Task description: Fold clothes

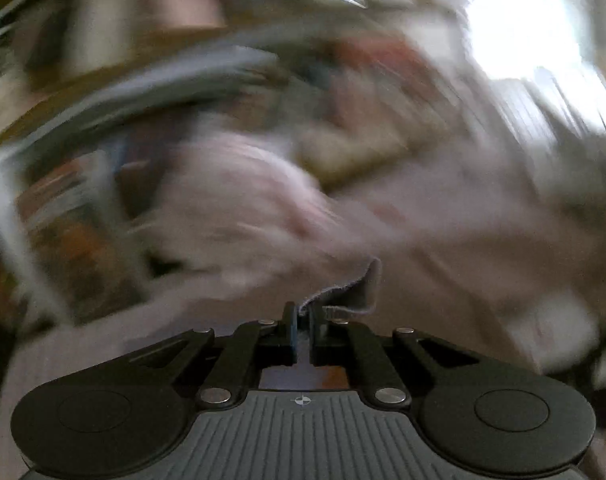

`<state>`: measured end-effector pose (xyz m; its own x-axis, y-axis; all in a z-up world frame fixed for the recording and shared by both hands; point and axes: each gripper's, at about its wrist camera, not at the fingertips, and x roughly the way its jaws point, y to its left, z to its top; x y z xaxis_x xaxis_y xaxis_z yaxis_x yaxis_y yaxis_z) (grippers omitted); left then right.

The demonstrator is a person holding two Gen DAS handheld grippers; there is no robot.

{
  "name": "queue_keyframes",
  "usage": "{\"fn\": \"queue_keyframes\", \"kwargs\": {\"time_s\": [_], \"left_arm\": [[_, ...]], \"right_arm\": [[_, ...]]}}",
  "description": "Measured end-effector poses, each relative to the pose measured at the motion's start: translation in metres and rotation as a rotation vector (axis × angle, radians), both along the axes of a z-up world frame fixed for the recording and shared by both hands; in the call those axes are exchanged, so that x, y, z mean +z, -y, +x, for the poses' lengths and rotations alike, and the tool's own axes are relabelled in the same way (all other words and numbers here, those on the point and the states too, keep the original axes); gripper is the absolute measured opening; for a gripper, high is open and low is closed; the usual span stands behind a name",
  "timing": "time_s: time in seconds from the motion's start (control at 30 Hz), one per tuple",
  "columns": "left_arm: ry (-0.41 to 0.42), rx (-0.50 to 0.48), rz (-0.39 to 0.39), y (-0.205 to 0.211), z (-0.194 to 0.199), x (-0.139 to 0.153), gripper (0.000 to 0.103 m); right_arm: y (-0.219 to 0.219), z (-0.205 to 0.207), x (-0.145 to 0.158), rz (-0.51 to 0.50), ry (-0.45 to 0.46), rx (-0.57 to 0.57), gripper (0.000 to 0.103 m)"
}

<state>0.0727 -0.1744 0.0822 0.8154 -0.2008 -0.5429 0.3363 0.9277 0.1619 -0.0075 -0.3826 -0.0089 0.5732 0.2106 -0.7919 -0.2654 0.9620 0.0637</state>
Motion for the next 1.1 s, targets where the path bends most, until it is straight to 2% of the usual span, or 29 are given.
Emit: {"fn": "queue_keyframes", "kwargs": {"time_s": [0.07,0.1,0.2,0.33,0.43,0.53,0.63,0.7,0.73,0.83,0.93,1.03,1.1], "left_arm": [[0.044,0.113,-0.093,-0.063,0.003,0.023,0.006],[0.068,0.178,-0.113,-0.097,0.001,0.032,0.005],[0.100,0.361,-0.111,-0.187,-0.002,0.049,0.005],[0.091,0.539,0.014,-0.274,-0.001,0.042,0.005],[0.069,0.611,0.061,-0.313,0.003,0.033,0.005],[0.031,0.647,0.066,-0.339,0.010,0.018,0.005],[-0.001,0.670,0.071,-0.355,0.015,0.006,0.007],[-0.025,0.681,0.082,-0.362,0.015,-0.001,0.012],[-0.029,0.701,0.110,-0.363,0.016,-0.003,0.012],[0.017,0.753,0.157,-0.359,0.000,0.001,0.012],[0.092,0.657,0.105,-0.328,-0.024,0.009,0.013],[0.049,0.456,0.032,-0.274,-0.038,-0.004,0.014],[-0.012,0.355,-0.033,-0.237,-0.043,-0.020,0.015]], "right_arm": [[-0.004,0.001,0.000,-0.005,0.002,-0.031,0.012],[-0.005,0.001,0.000,-0.007,0.002,-0.043,0.012],[-0.007,0.002,0.000,-0.015,0.006,-0.080,0.012],[-0.012,0.003,-0.001,-0.033,0.009,-0.123,0.012],[-0.015,0.001,0.000,-0.039,0.004,-0.157,0.012],[-0.019,0.003,-0.001,-0.043,0.001,-0.184,0.012],[-0.023,0.004,-0.001,-0.062,0.002,-0.197,0.012],[-0.024,0.004,-0.002,-0.074,0.005,-0.203,0.012],[-0.025,0.004,-0.002,-0.078,0.006,-0.206,0.012],[-0.027,0.004,-0.003,-0.089,0.009,-0.204,0.012],[-0.029,0.005,-0.003,-0.098,0.017,-0.199,0.012],[-0.032,0.008,-0.005,-0.097,0.033,-0.193,0.012],[-0.032,0.012,-0.006,-0.082,0.035,-0.182,0.012]]}}
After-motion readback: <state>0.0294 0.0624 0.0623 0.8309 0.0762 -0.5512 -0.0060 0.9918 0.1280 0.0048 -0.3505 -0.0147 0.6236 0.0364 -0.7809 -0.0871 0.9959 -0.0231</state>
